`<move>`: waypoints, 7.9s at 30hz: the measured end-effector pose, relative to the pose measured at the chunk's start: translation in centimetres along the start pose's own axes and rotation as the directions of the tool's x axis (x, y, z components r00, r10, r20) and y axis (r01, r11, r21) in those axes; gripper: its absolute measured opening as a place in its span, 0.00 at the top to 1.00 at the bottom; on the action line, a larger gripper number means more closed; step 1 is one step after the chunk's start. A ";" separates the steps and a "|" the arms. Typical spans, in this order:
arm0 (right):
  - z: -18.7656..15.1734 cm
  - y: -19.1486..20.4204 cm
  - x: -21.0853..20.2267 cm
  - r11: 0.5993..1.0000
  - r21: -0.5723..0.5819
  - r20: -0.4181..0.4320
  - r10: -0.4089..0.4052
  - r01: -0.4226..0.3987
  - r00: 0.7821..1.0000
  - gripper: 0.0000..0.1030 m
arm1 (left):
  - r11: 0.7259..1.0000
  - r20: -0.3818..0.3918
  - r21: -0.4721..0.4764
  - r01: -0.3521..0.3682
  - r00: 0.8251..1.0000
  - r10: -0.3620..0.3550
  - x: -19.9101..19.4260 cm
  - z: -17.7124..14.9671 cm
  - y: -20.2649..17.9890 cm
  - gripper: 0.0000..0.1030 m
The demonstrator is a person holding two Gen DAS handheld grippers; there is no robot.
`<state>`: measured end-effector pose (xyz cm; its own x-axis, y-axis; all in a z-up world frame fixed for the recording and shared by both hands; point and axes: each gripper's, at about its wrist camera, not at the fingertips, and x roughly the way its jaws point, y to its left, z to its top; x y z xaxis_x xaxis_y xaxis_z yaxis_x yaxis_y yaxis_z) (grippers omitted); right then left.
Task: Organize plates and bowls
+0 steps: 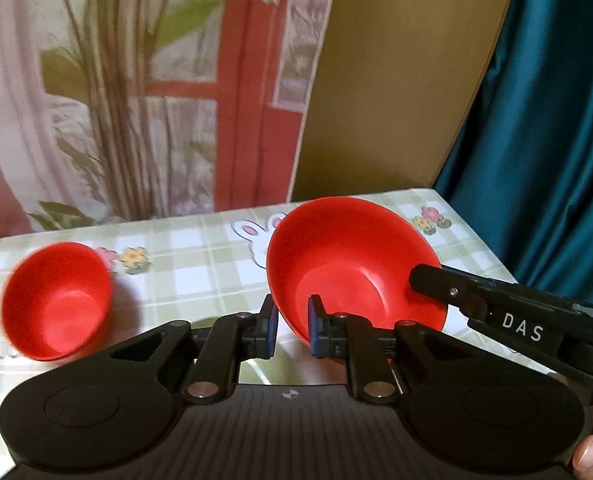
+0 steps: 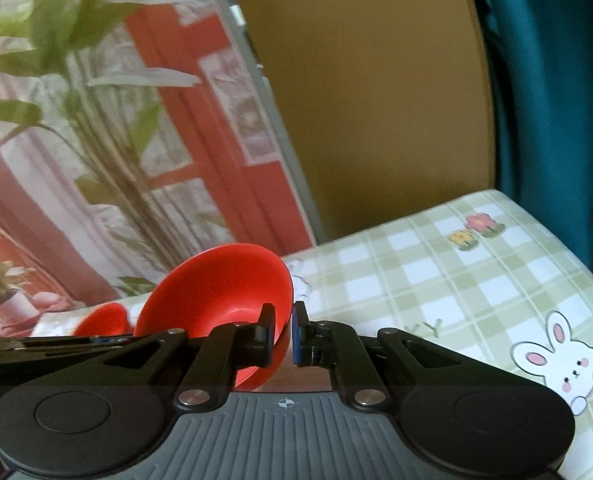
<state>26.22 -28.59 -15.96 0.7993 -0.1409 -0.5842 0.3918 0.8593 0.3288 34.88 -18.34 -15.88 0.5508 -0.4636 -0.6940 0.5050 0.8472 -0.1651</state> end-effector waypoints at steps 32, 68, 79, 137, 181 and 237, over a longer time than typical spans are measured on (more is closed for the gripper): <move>0.0 16.8 12.1 0.950 -0.243 -0.168 0.158 -0.196 0.973 0.92 | 0.938 0.056 -0.301 -0.172 0.979 0.197 -4.5 -0.8 16.9 0.84; 2.0 13.7 6.5 0.972 -0.160 -0.104 0.156 -0.171 0.982 0.87 | 0.928 0.087 -0.262 -0.265 0.951 0.296 -8.0 0.0 15.5 0.62; 2.7 10.0 -2.3 0.978 -0.141 -0.006 0.157 -0.156 0.988 0.87 | 0.933 0.174 -0.257 -0.253 0.937 0.302 -17.2 -0.5 12.5 0.62; -16.8 5.1 -10.5 0.923 -0.253 -0.517 0.125 -0.291 0.847 0.87 | 0.900 -0.199 -0.430 -0.072 0.980 -0.017 -13.7 -23.3 6.5 0.64; 3.0 7.8 -9.9 0.907 -0.348 -0.051 0.235 -0.238 0.971 0.92 | 0.973 0.203 -0.229 -0.010 0.977 0.058 -18.6 -6.4 3.6 0.79; -6.8 -4.8 -4.0 0.935 -0.335 -0.326 0.000 -0.115 0.946 0.91 | 0.991 -0.156 -0.125 0.035 0.986 -0.055 -4.4 -15.3 -3.8 0.79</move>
<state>18.08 -28.79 -20.25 0.6074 0.0270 -0.7939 0.1215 0.9845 0.1264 20.34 -15.55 -22.94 0.4117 -0.4631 -0.7849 0.4367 0.8562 -0.2761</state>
